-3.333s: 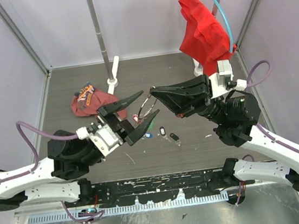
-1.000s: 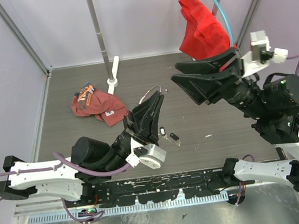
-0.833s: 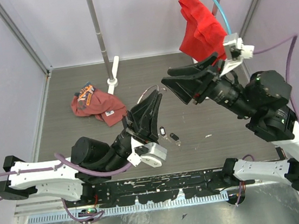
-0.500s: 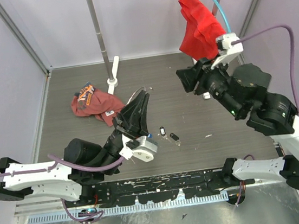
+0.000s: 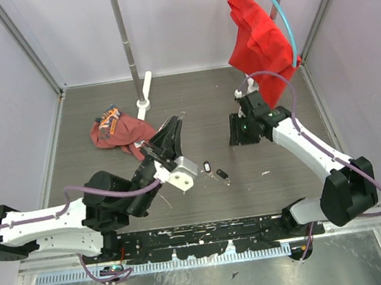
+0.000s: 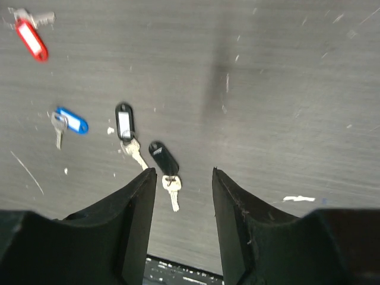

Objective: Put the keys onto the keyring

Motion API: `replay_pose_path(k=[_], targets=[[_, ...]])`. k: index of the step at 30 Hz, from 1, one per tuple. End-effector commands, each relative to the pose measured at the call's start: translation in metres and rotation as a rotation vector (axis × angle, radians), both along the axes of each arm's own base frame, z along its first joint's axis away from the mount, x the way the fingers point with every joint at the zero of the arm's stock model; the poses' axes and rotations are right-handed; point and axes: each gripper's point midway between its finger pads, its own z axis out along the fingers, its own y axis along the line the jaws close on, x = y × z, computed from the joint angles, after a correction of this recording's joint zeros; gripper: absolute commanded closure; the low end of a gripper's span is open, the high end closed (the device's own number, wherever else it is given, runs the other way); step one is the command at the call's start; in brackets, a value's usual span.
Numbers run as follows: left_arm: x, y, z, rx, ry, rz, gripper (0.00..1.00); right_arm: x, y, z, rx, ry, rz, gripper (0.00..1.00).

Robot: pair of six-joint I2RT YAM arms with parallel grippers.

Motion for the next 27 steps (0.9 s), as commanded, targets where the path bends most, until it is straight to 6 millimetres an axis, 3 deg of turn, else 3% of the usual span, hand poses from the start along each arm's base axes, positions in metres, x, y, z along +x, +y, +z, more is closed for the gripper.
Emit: replay_pose_path(k=[1, 3, 10, 15, 22, 27], targets=[[0.010, 0.010, -0.007, -0.045, 0.068, 0.001, 1.00, -0.016, 0.019, 0.008, 0.145, -0.030, 0.051, 0.52], [0.012, 0.009, -0.011, -0.036, 0.073, 0.008, 1.00, -0.029, 0.022, -0.012, 0.167, 0.027, 0.054, 0.55], [0.017, 0.009, -0.017, -0.033, 0.087, 0.016, 1.00, -0.059, 0.046, -0.053, 0.112, 0.106, 0.086, 0.58], [0.018, 0.009, -0.017, -0.031, 0.090, 0.020, 1.00, -0.064, 0.042, -0.069, 0.034, 0.109, 0.059, 0.58], [0.019, 0.009, -0.018, -0.029, 0.090, 0.022, 1.00, -0.080, 0.058, -0.091, 0.035, 0.166, 0.105, 0.62], [0.018, 0.008, -0.018, -0.026, 0.090, 0.021, 1.00, -0.081, 0.055, -0.102, -0.003, 0.182, 0.101, 0.66]])
